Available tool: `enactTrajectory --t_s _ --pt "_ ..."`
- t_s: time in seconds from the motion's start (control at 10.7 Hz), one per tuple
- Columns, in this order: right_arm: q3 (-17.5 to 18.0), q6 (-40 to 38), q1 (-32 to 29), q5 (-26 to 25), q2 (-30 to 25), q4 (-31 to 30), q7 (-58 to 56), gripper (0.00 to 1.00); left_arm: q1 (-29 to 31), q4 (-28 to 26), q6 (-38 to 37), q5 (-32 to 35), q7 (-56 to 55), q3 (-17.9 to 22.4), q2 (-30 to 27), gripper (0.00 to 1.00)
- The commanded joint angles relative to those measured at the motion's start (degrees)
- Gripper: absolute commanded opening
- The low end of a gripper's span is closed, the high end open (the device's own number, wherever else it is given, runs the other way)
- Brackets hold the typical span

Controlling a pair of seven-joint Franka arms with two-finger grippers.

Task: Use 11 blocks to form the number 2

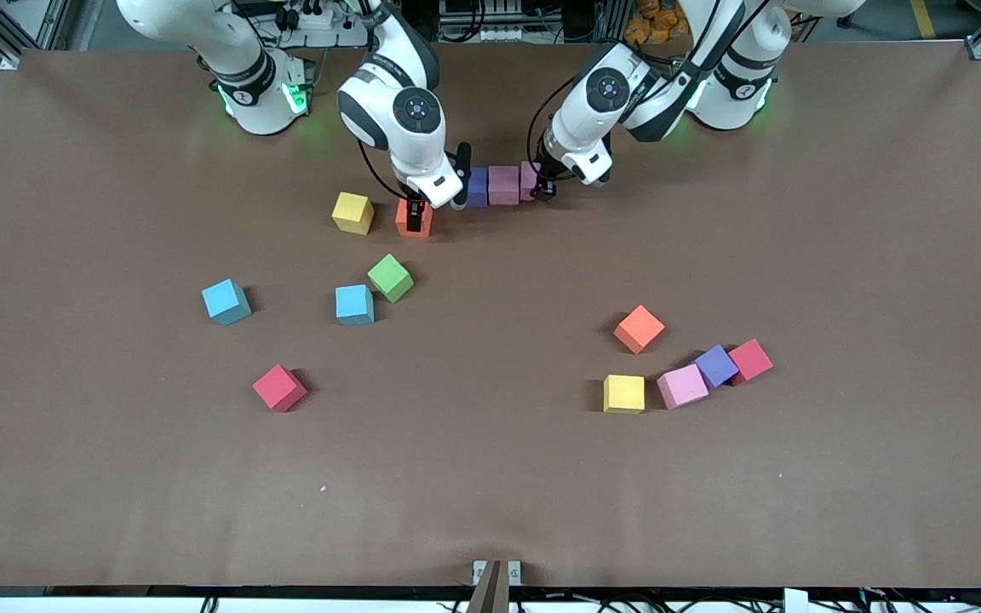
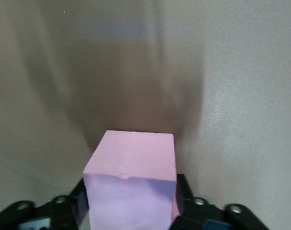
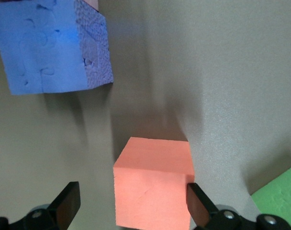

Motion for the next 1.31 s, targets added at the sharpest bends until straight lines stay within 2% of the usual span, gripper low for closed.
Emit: enactTrajectory --t_s 0.0,0.09,0.28,0.47,0.93,1.21 --pt "0.51 2.49 -1.1 -0.68 1.77 -0.6 -1.12 1.0 1.29 0.99 0.38 -1.41 0.03 0.13 -0.54 1.0" --pt "0.51 3.37 -1.1 -0.77 2.47 -0.6 -1.13 1.0 2.26 1.34 -0.4 -1.41 0.03 0.13 -1.94 1.0" --pt "0.51 3.73 -2.24 -0.69 2.66 -0.51 -1.39 1.0 6.55 5.36 -7.84 -0.54 0.21 0.4 -3.7 1.0" --pt "0.6 2.85 -4.17 -0.77 1.35 -0.25 -5.32 1.0 10.86 9.41 -14.97 4.1 0.03 0.31 -4.94 1.0" --pt "0.6 2.4 -4.71 -0.77 0.72 0.02 -8.24 1.0 12.01 11.7 -20.17 5.0 0.56 0.4 -7.74 1.0" --pt "0.6 2.93 -3.92 -0.77 1.34 -0.07 -7.46 1.0 17.28 18.46 -29.04 11.66 1.34 0.31 -7.32 1.0"
